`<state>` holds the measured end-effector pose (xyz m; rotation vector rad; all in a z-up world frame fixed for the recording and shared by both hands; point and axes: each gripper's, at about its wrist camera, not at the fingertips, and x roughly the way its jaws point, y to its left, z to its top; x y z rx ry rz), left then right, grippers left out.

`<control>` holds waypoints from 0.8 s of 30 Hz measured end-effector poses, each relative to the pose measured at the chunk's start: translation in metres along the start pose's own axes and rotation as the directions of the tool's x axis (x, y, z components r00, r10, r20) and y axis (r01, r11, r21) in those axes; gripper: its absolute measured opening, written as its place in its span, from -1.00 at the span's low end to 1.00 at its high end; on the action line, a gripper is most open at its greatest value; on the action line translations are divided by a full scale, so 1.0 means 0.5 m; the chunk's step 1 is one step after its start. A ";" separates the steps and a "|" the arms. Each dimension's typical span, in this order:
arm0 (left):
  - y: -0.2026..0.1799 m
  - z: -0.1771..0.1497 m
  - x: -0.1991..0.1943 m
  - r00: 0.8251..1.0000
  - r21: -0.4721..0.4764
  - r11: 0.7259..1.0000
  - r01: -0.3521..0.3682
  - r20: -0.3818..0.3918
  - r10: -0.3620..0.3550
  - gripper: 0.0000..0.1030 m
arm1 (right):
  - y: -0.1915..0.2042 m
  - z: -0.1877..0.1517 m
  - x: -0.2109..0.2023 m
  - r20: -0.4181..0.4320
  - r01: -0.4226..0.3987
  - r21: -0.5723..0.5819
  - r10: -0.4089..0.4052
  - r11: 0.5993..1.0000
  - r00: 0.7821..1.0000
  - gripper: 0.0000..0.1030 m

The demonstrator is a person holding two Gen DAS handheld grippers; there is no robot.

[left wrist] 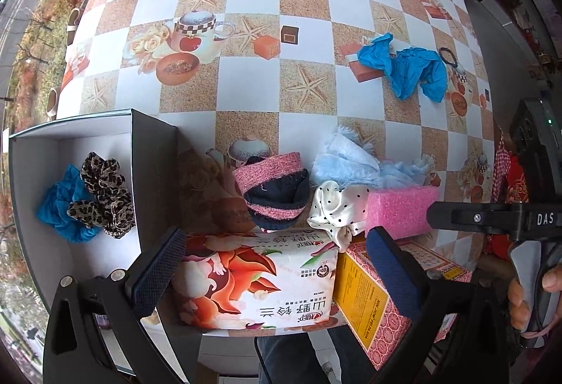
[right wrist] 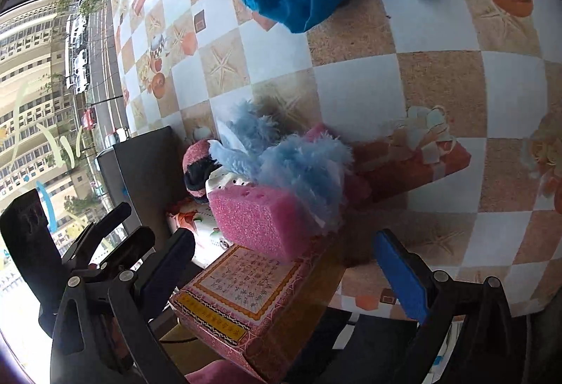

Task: Organize soft objects
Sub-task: 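Move both tools back over the table toward the remaining soft items, then grasp the blue cloth with left tool while right tool grasps pink sponge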

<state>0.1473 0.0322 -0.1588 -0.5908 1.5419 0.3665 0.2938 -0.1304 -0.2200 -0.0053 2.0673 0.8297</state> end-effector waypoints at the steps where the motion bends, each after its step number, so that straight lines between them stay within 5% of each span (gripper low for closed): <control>1: 0.001 0.001 0.003 1.000 -0.003 1.000 -0.004 -0.003 0.004 0.99 | 0.007 0.005 0.013 -0.036 -0.009 -0.016 0.008 1.000 0.999 0.99; 4: 0.007 0.004 0.011 1.000 -0.014 1.000 -0.010 -0.014 0.009 0.99 | 0.026 0.019 0.062 -0.152 -0.008 -0.061 -0.002 0.998 0.988 0.99; 8: 0.012 0.010 0.021 0.999 -0.023 1.000 -0.020 -0.028 0.020 0.99 | 0.044 0.039 0.113 -0.186 0.076 -0.109 -0.096 0.991 0.978 0.99; 13: 0.011 0.021 0.033 0.999 -0.031 0.999 -0.018 -0.036 0.017 0.99 | 0.029 0.071 0.063 0.035 0.247 -0.081 -0.245 0.965 0.969 0.99; 20: -0.011 0.046 0.041 0.999 -0.008 1.000 -0.021 -0.030 0.021 0.99 | -0.088 0.121 -0.066 0.216 0.391 0.096 -0.402 0.915 0.890 0.99; 24: -0.029 0.069 0.036 1.000 0.018 0.999 -0.027 -0.016 0.027 0.99 | -0.156 0.095 -0.097 0.192 0.141 0.216 -0.184 0.966 0.964 0.99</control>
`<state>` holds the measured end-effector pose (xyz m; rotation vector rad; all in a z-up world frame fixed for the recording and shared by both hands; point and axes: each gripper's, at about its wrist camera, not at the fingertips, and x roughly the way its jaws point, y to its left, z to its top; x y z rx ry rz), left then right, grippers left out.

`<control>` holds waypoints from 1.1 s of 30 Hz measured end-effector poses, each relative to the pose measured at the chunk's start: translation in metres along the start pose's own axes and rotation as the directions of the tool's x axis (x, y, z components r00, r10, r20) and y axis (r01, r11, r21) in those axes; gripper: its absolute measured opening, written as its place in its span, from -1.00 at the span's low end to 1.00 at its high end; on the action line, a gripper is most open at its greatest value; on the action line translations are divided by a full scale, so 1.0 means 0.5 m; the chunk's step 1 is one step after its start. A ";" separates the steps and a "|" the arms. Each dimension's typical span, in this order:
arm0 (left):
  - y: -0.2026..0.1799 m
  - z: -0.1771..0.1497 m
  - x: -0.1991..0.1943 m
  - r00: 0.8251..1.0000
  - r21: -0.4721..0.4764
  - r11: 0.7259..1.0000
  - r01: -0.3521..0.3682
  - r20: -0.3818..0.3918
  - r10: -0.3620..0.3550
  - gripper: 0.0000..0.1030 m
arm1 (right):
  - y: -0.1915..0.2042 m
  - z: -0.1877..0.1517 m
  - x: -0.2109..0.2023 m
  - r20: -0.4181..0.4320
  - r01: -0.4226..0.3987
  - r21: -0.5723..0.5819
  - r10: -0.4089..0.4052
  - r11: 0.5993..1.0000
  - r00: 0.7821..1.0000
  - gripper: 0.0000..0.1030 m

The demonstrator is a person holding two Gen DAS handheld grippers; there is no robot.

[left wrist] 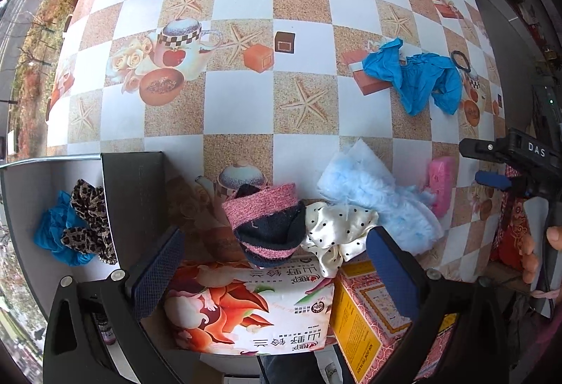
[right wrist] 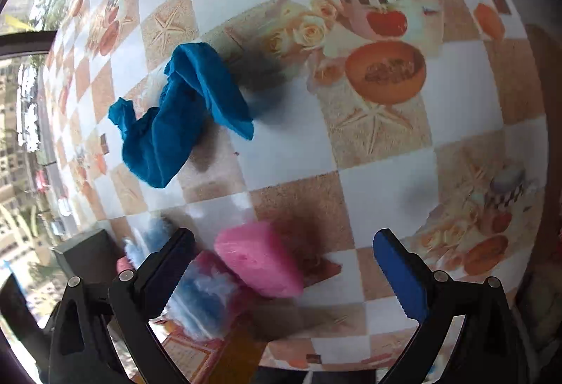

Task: Organize soft objects
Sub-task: 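Grasp the blue cloth with left tool while right tool grasps pink sponge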

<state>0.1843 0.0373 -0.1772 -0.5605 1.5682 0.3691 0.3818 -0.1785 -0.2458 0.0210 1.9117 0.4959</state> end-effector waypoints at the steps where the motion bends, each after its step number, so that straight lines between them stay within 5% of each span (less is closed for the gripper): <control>1: -0.005 0.006 -0.002 1.000 0.004 1.000 0.001 0.001 -0.001 0.99 | -0.009 -0.008 -0.001 -0.009 -0.044 0.022 0.045 0.999 0.999 0.99; 13: -0.074 0.067 -0.004 0.999 0.102 0.994 -0.032 0.026 0.030 0.99 | 0.004 -0.103 0.081 0.054 0.210 -0.164 -0.204 0.964 0.978 0.99; 19: -0.171 0.122 0.006 0.987 0.269 0.953 -0.139 0.119 0.110 0.99 | -0.003 -0.137 0.121 0.148 0.388 -0.240 -0.362 0.890 0.921 0.99; 25: -0.277 0.181 0.064 0.974 0.405 0.891 -0.204 0.176 0.143 0.99 | -0.013 -0.157 0.118 0.216 0.413 -0.297 -0.361 0.861 0.907 0.99; 33: -0.328 0.237 0.168 0.983 0.420 0.889 -0.181 0.095 0.155 0.99 | 0.009 -0.167 0.135 0.236 0.410 -0.349 -0.344 0.843 0.909 1.00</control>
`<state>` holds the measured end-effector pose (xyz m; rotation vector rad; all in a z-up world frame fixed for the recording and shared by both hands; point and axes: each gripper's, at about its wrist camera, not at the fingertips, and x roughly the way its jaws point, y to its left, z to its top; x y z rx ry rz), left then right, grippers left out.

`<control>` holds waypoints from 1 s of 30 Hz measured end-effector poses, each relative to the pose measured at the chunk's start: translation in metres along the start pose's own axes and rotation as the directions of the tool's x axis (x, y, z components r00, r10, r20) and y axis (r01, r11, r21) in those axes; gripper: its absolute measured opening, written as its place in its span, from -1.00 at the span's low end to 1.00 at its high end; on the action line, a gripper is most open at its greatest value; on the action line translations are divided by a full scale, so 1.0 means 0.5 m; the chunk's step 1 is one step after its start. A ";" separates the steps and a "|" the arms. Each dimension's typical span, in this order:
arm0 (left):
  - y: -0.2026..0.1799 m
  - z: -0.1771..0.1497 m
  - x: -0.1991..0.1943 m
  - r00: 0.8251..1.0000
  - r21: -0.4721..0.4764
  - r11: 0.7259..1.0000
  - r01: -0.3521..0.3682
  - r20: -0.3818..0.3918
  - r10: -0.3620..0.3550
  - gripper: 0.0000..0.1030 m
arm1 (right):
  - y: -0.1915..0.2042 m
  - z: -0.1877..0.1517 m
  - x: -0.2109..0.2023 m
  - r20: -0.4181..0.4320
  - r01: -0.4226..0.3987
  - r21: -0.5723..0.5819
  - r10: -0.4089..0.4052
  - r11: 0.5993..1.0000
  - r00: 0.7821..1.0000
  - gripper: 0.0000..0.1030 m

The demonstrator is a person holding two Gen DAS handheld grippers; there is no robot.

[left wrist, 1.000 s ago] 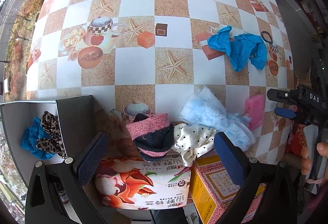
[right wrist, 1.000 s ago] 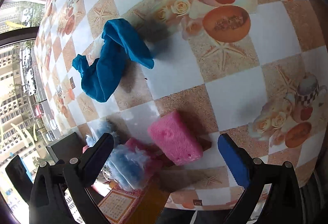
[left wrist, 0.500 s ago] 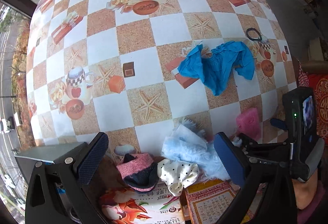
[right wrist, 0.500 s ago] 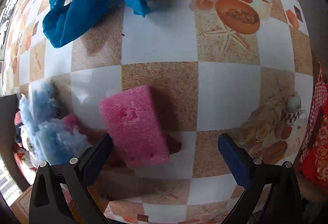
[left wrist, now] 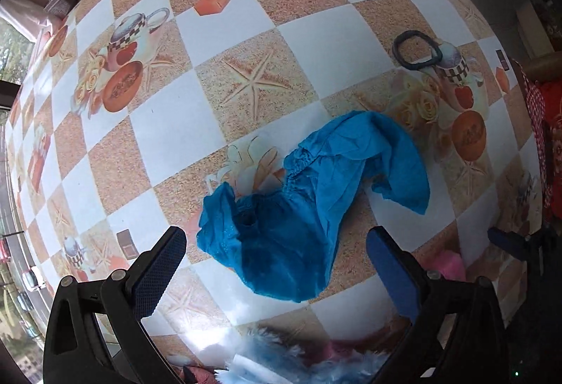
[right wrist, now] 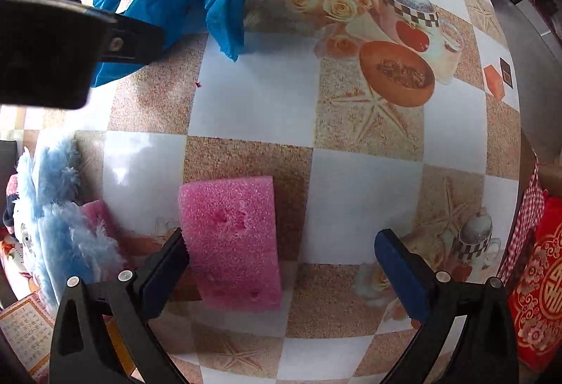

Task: Organize soft objects
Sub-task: 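Grasp the blue cloth with left tool while right tool grasps pink sponge, then carry the blue cloth with left tool while right tool carries pink sponge over box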

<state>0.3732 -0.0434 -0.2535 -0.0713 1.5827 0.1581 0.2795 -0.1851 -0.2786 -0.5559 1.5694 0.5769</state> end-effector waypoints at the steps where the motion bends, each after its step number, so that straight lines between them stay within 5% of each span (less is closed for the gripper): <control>1: 0.000 0.003 0.009 1.000 -0.002 1.000 0.001 -0.009 -0.001 0.99 | 0.000 0.000 0.000 -0.005 0.000 0.001 0.000 1.000 1.000 1.00; 10: 0.024 0.022 0.055 0.995 -0.056 0.997 0.054 -0.084 -0.059 1.00 | -0.014 0.029 0.001 -0.009 0.009 -0.005 -0.009 1.000 1.000 0.98; 13: 0.028 0.027 0.047 0.996 -0.058 0.997 0.059 -0.070 -0.063 0.88 | -0.010 0.054 -0.018 0.014 0.005 -0.014 -0.005 1.000 1.000 0.67; 16: 0.032 0.030 0.029 0.998 -0.040 0.997 0.063 -0.024 -0.064 0.46 | -0.034 0.056 -0.052 0.042 0.001 -0.014 0.000 1.000 0.999 0.04; 17: 0.034 0.031 0.022 0.998 -0.032 0.997 0.066 -0.011 -0.067 0.13 | -0.041 0.057 -0.058 0.049 -0.003 -0.011 0.003 1.000 0.999 -0.09; 18: 0.037 0.032 0.017 0.997 -0.029 0.997 0.076 -0.006 -0.076 -0.31 | -0.048 0.059 -0.059 0.047 -0.023 -0.004 0.024 1.000 0.999 -0.09; 20: 0.051 0.030 0.011 0.989 -0.063 0.988 0.144 -0.010 -0.145 -0.60 | -0.057 0.061 -0.063 0.047 -0.027 0.004 0.026 1.000 0.999 -0.09; 30: 0.106 -0.029 -0.068 0.989 -0.131 0.983 0.126 0.094 -0.114 -0.59 | -0.080 0.071 -0.138 0.107 -0.134 0.062 0.127 0.989 0.986 -0.09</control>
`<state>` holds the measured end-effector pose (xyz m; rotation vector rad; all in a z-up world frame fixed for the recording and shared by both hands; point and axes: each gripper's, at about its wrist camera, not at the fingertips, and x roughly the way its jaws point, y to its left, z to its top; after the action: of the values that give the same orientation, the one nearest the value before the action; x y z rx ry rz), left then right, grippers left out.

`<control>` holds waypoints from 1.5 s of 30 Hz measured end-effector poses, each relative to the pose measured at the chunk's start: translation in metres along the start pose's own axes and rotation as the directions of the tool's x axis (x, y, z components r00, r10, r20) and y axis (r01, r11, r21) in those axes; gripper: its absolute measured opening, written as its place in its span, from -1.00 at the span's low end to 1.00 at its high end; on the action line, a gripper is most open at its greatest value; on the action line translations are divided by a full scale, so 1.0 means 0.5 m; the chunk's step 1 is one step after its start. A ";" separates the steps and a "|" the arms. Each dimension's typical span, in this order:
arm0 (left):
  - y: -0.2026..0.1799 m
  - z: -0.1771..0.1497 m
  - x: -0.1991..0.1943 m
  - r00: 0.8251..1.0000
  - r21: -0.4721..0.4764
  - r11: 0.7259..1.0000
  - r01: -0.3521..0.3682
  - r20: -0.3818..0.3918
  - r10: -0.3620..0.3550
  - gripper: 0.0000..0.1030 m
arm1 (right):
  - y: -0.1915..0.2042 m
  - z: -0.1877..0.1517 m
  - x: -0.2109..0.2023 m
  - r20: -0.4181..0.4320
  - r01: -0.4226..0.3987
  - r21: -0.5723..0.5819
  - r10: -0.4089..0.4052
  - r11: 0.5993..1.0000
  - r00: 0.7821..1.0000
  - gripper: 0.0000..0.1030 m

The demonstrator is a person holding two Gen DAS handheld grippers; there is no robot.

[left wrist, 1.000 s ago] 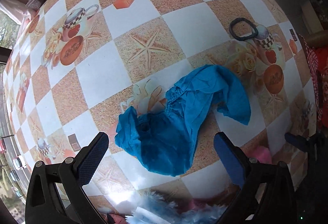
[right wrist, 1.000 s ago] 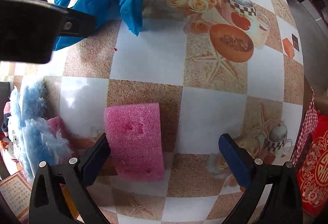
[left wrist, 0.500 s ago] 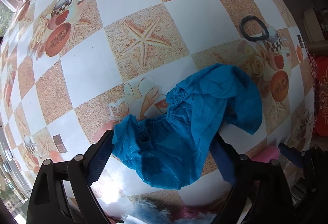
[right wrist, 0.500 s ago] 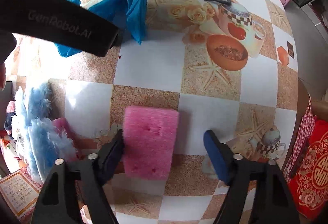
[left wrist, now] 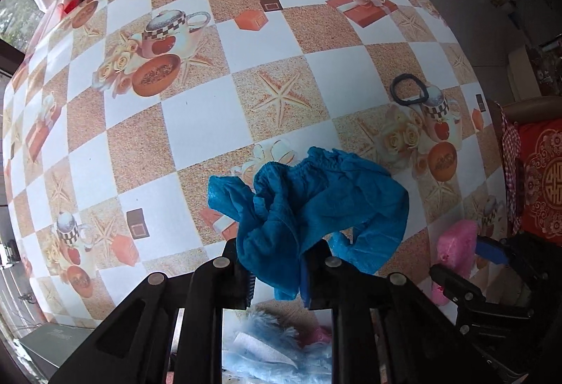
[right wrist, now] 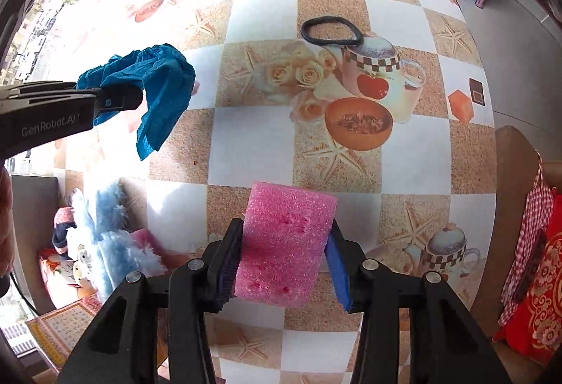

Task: Organize soft objects
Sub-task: 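Carry the blue cloth with left tool while right tool carries pink sponge over box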

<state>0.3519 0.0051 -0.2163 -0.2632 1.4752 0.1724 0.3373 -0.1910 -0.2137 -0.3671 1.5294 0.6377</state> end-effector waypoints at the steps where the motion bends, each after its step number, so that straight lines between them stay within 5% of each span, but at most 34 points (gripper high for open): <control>1: 0.007 -0.007 -0.010 1.000 -0.009 1.000 -0.001 0.009 0.001 -0.59 | 0.010 0.008 -0.010 0.006 -0.004 -0.001 0.004 1.000 1.000 -0.09; 21: 0.134 -0.260 -0.166 0.993 -0.210 0.977 -0.045 0.098 0.066 -0.59 | 0.256 0.025 -0.107 0.073 -0.068 -0.256 0.089 0.964 0.993 -0.09; 45: 0.185 -0.512 -0.285 0.981 -0.314 0.949 -0.013 0.178 0.072 -0.59 | 0.451 -0.099 -0.209 0.052 -0.110 -0.429 0.146 0.897 0.988 -0.09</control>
<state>0.0686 0.0289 -0.0999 -0.4583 1.2626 0.4559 0.1718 -0.0590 -0.0747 -0.5656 1.3344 1.0856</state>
